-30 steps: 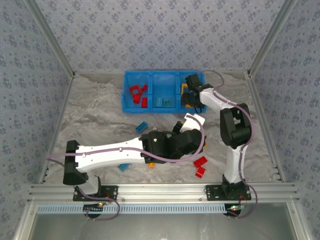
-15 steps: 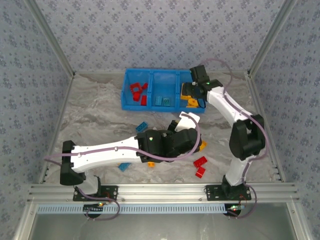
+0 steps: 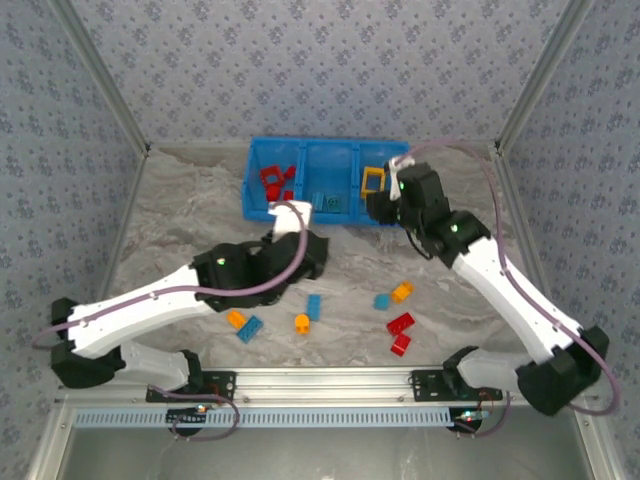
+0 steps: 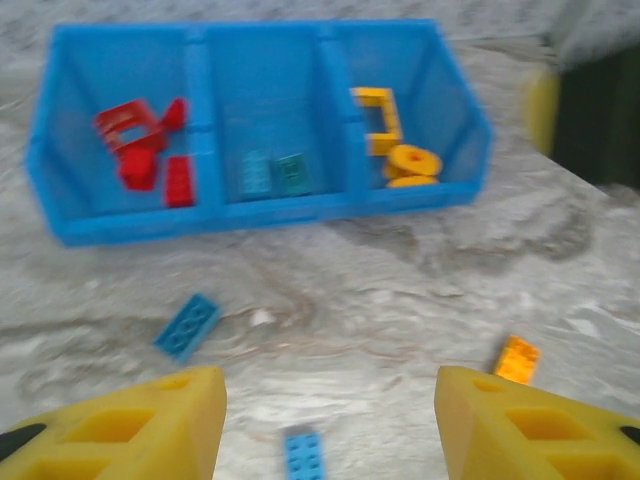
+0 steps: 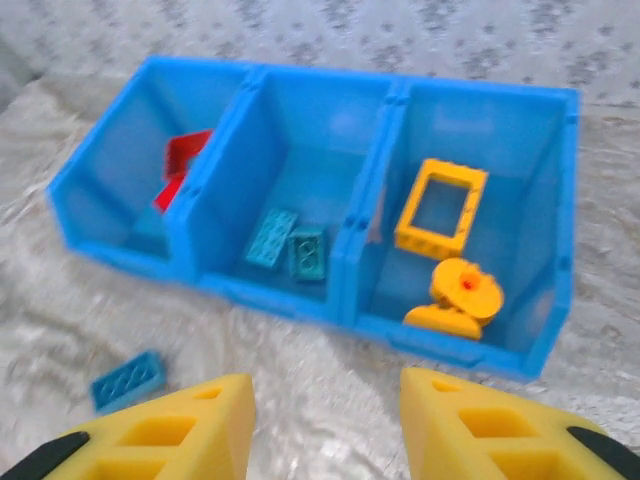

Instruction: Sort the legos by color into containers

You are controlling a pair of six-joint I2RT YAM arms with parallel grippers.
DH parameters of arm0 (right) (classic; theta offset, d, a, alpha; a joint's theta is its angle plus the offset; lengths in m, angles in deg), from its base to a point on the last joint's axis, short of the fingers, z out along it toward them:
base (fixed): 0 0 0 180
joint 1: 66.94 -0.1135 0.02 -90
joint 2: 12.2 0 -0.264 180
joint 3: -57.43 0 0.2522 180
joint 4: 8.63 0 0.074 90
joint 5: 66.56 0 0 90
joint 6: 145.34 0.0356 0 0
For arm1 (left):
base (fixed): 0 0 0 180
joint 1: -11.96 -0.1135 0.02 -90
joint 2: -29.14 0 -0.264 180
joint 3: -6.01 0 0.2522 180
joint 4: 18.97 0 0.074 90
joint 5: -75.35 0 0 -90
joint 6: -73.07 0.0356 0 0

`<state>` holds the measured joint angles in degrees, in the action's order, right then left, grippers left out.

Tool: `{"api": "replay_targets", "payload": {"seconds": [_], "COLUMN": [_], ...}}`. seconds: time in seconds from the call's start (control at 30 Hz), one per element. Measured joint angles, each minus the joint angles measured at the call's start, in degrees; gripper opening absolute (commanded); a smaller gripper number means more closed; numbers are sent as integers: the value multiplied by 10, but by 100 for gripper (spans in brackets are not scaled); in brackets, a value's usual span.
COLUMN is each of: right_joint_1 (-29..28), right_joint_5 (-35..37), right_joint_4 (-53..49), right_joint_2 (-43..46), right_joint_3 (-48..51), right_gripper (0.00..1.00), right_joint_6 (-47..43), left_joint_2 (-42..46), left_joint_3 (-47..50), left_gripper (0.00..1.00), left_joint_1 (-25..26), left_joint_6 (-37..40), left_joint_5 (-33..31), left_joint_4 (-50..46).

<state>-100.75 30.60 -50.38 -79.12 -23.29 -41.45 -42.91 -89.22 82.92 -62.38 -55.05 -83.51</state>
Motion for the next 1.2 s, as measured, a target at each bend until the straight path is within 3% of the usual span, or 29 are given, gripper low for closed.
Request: {"api": "replay_targets", "payload": {"seconds": [0.13,0.3,0.43,0.53,0.73,0.9,1.07,1.2], "right_joint_1": [-87,-166,-207,-213,-213,-213,-213,-213], "right_joint_5": [-14,-18,33,89,199,243,240,194], "right_joint_4": [-12,-57,-125,-180,-270,-289,-287,-282], "right_joint_2": [92,168,216,245,295,331,348,347], "right_joint_3": [87,139,153,146,58,-36,-104,-110], "right_gripper": [46,46,46,48,53,58,63,62], "right_joint_6": [-9,5,49,85,135,139,117,97], "left_joint_2": [62,87,56,-16,-228,-361,-469,-515], "left_joint_3": [72,150,203,204,94,-19,-132,-169], "left_gripper": [58,63,66,67,70,73,74,74], "left_joint_1": [-38,-43,-29,12,86,99,96,90], "left_joint_6": [-26,-42,-46,-30,44,102,142,157], "left_joint_5": [44,123,209,255,291,314,316,316], "left_joint_4": [-26,-27,24,87,150,174,168,154]}}
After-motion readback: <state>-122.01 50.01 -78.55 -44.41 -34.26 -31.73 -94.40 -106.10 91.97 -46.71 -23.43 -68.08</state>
